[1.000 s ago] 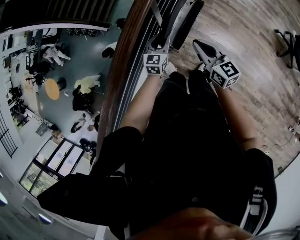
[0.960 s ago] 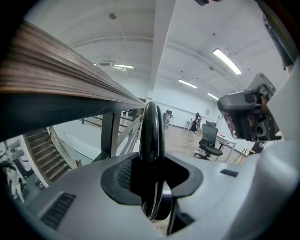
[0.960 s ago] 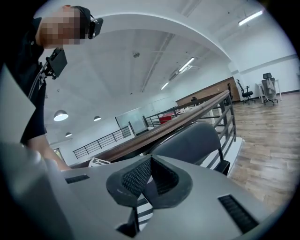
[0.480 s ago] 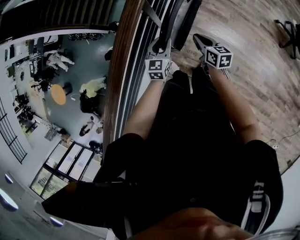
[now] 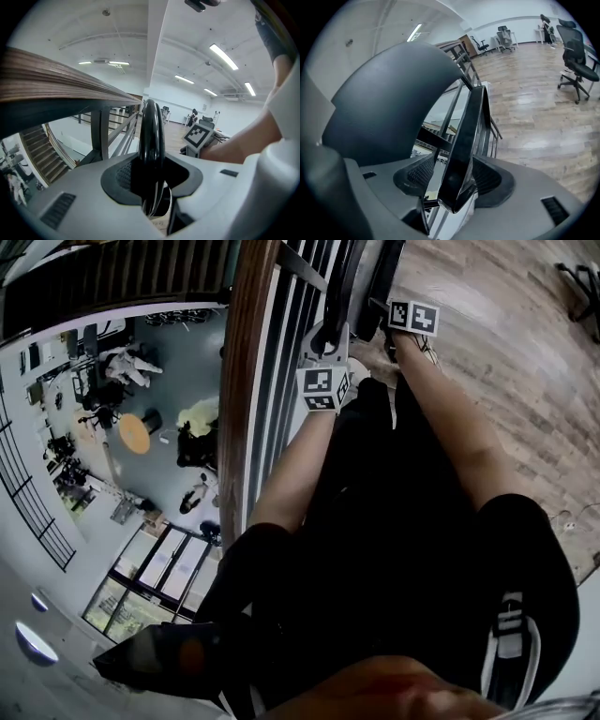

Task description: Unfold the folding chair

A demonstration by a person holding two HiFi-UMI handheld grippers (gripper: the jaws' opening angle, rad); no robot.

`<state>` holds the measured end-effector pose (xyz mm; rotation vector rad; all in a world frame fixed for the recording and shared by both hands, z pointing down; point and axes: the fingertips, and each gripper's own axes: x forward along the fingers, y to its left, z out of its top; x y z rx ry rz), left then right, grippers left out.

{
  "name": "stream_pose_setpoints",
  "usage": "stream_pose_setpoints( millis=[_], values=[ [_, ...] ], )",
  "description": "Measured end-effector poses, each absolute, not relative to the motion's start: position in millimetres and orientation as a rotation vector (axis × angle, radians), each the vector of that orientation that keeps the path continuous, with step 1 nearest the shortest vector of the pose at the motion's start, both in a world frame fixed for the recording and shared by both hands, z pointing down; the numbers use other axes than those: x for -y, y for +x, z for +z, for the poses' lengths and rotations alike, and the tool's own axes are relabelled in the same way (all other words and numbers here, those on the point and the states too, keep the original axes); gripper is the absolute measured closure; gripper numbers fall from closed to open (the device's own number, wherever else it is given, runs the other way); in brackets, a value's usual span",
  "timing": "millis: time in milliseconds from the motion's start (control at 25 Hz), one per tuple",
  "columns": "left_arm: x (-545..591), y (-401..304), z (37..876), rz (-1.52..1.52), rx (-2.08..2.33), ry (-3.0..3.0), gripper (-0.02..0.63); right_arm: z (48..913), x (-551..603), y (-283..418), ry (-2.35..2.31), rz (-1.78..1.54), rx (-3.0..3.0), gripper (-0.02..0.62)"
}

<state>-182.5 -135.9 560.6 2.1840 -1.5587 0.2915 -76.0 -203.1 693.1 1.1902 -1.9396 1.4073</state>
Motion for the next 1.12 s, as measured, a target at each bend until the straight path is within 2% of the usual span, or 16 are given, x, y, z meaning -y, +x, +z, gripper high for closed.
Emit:
stream_pose_setpoints(
  millis=[120,600,760,1120],
  values=[
    [135,-183,562,0.297,1.550,2.183,0.489,714,201,-75,1.275,1.490,1.838,0.331],
    [131,-172,562,0.309,1.514,2.205,0.492,748,198,-85,1.370,1.544,1.660,0.333],
    [131,-170,560,0.314,1.495,2.233,0.495,749,193,-92,1.337,1.581,1.635,0.408],
    [131,-166,562,0.317,1.440,2.275,0.505,758,195,-70,1.274,1.596,1.761,0.426]
  ],
)
